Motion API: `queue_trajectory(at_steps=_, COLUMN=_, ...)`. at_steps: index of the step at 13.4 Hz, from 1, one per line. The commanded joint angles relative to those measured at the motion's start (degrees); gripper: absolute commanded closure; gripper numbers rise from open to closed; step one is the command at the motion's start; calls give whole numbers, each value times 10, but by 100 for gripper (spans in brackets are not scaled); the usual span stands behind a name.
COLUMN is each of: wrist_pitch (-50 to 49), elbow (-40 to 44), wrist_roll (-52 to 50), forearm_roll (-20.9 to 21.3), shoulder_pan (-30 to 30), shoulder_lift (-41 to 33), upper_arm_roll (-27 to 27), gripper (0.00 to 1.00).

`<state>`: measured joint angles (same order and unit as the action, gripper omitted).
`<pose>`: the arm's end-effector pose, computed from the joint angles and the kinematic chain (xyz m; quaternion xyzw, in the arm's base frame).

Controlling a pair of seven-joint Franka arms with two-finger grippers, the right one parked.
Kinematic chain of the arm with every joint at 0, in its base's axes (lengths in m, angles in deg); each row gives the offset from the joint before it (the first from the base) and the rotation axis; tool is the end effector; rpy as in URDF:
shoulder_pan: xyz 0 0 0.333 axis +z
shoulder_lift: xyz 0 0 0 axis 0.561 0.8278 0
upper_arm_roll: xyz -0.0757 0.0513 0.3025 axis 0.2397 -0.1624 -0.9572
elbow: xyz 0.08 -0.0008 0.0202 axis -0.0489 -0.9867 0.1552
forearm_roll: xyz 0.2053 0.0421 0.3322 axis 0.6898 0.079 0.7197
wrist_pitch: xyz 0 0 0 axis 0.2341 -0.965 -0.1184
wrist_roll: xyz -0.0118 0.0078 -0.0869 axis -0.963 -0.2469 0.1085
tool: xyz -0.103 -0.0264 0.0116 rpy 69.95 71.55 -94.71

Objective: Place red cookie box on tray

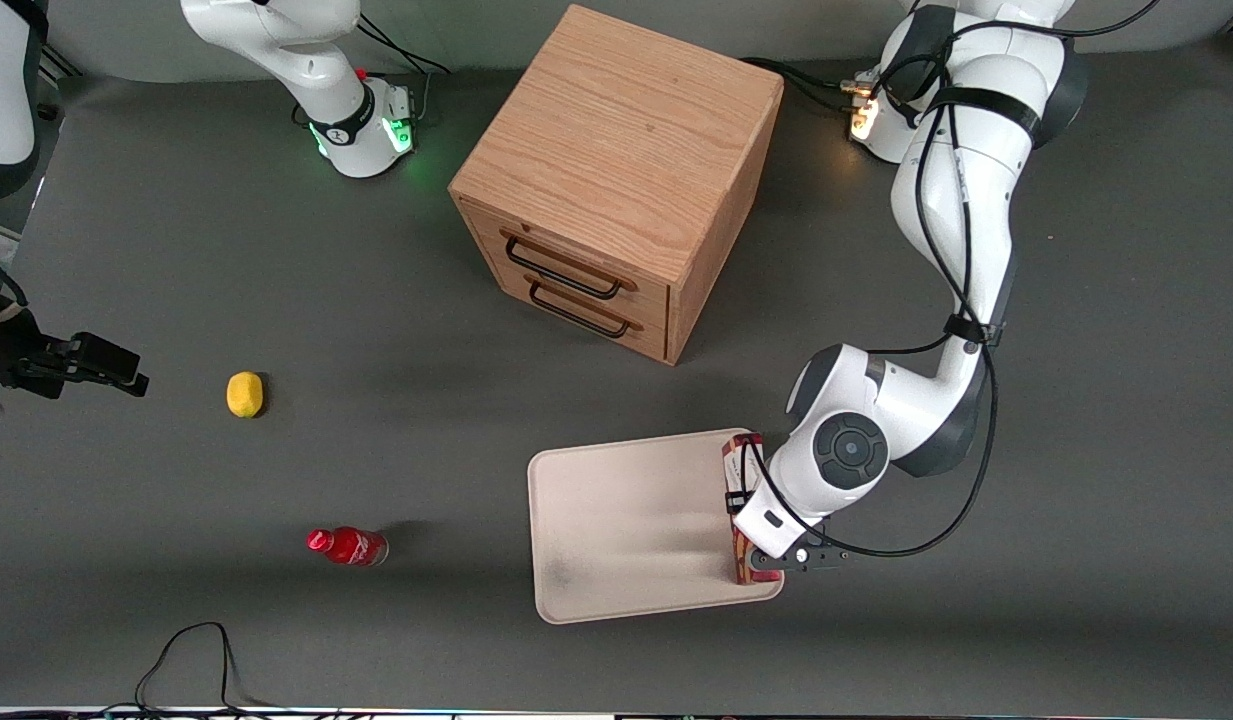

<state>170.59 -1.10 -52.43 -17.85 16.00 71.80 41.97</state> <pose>0.7197 -0.3190 0.2735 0.9984 0.0240 0.0242 0.0448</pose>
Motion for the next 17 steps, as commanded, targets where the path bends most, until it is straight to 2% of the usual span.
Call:
queue_trajectory(at_steps=1, wrist_pitch=4, elbow=-51, wrist_roll=10, forearm_roll=7, shoulder_pan=-6, shoulder_lift=-53, upper_arm_roll=-11, gripper=0)
queue_trajectory(at_steps=4, wrist_pitch=40, elbow=-117, wrist_roll=8, forearm_roll=7, shoulder_pan=-4, shoulder_lift=-117, upper_arm_roll=-11, gripper=0)
queue_trajectory(at_steps=7, wrist_pitch=139, elbow=-278, wrist_roll=31, forearm_roll=3, shoulder_pan=30, shoulder_lift=-249, upper_arm_roll=-10, gripper=0)
queue_trajectory(at_steps=8, wrist_pitch=140, elbow=-319, wrist_roll=31, forearm_roll=1, shoulder_pan=44, shoulder_lift=-294, upper_arm_roll=-10, gripper=0)
queue_trajectory(at_steps=10, wrist_pitch=82, elbow=-364, wrist_roll=31, forearm_roll=-12, shoulder_pan=73, shoulder_lift=-370, upper_arm_roll=-5, gripper=0)
queue_trajectory(at_steps=13, wrist_pitch=-70, elbow=-389, wrist_roll=54, forearm_roll=-13, shoulder_pan=138, shoulder_lift=-481, upper_arm_roll=-5, gripper=0)
queue_trajectory(at_steps=17, wrist_pitch=-205, elbow=-437, wrist_roll=208, forearm_roll=-14, shoulder_pan=236, shoulder_lift=-614, upper_arm_roll=-5, gripper=0)
